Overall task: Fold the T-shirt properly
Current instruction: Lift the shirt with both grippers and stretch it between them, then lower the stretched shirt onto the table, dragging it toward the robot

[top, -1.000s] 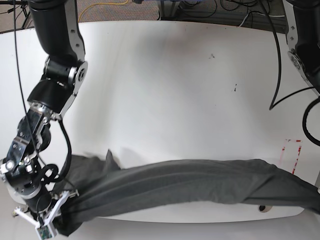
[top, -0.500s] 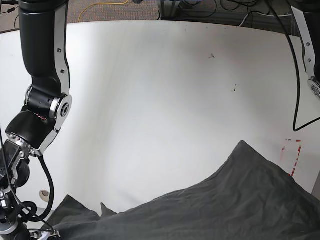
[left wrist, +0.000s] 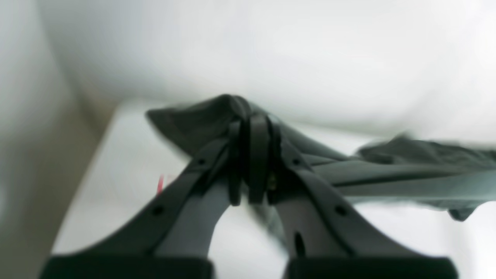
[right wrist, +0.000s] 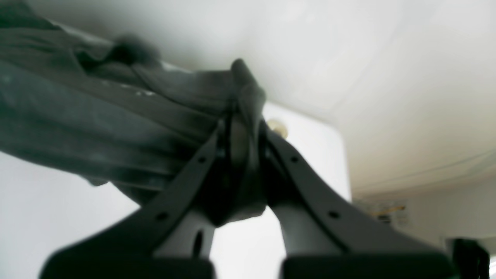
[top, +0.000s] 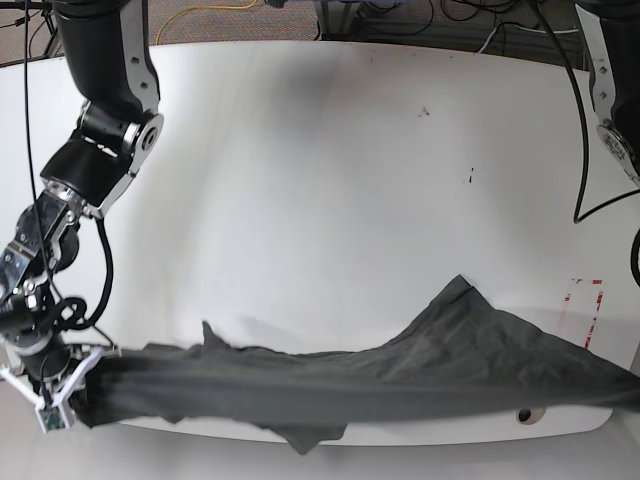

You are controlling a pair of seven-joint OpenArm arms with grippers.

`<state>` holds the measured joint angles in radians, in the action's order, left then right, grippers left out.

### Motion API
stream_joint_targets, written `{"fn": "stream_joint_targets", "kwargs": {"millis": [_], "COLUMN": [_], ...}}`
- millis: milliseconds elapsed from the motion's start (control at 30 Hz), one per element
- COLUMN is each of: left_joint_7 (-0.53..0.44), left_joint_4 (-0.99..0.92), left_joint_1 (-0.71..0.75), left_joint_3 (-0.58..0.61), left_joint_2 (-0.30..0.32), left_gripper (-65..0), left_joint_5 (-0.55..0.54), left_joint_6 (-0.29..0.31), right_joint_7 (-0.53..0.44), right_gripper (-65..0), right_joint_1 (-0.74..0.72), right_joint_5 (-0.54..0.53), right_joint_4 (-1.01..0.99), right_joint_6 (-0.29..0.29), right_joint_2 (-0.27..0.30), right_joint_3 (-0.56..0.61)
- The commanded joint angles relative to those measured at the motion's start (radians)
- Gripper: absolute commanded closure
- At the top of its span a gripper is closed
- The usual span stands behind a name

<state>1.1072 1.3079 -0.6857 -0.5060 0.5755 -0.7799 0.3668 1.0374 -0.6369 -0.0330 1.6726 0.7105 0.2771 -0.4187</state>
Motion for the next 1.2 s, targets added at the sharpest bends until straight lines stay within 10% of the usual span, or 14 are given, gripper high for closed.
{"fn": "stream_joint_targets", "kwargs": {"millis": [0, 767, 1167], "left_joint_7": [-0.037, -0.023, -0.025], "left_joint_4": [0.045, 0.341, 0.347], "left_joint_1": [0.042, 0.868, 1.050], "left_joint_3": [-0.033, -0.280, -0.323], "left_joint_2": [0.010, 0.004, 0.002], "left_gripper": [0.0, 0.0, 0.0], "left_joint_5": [-0.031, -0.250, -0.120], "left_joint_6": [-0.004, -0.001, 0.192], "right_joint_7": [-0.022, -0.122, -0.122], "right_gripper": [0.0, 0.0, 0.0], "right_joint_1": [0.065, 0.725, 0.877], "right_joint_5": [-0.003, -0.221, -0.215], "right_joint_4": [0.068, 0.130, 0.200], "right_joint_6": [-0.012, -0.012, -0.012], "right_joint_2": [-0.014, -0.131, -0.184], "right_joint_3": [-0.044, -0.273, -0.277]}}
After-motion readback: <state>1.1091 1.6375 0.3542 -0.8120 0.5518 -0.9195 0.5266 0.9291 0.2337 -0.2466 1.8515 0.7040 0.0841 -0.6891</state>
